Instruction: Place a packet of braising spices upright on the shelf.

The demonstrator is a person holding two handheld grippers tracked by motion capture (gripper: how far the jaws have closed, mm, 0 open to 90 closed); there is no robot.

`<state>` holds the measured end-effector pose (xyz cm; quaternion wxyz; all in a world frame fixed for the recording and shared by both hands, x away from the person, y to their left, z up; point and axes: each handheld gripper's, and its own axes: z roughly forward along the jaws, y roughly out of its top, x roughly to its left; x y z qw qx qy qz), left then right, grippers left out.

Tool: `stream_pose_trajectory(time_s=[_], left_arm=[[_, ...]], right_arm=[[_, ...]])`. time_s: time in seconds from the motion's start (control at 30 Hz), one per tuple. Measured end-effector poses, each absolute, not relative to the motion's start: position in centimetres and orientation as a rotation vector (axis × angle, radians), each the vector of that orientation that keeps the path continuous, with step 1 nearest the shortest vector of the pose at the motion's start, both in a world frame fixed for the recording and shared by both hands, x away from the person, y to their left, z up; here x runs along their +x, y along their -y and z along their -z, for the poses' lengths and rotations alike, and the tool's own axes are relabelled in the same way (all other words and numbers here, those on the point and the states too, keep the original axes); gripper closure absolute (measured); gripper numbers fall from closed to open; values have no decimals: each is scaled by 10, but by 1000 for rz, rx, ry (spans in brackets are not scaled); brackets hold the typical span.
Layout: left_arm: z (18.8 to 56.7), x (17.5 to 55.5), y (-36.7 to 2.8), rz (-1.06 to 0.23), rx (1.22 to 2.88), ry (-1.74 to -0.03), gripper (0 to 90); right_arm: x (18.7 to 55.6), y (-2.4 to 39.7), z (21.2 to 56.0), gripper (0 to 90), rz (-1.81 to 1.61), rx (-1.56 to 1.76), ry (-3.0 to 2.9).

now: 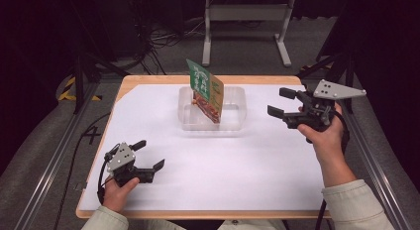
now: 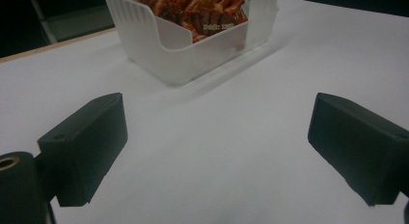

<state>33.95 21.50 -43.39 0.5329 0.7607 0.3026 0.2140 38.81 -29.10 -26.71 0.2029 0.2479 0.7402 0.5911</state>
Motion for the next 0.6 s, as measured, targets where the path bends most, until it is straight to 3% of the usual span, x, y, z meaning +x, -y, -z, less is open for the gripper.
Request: stream_pose_trajectory(time_s=[0.6], left_arm=[[431,334,-220,-480,1806,-682,76]], right_arm=[[349,307,318,201,-1556,646,-2063]])
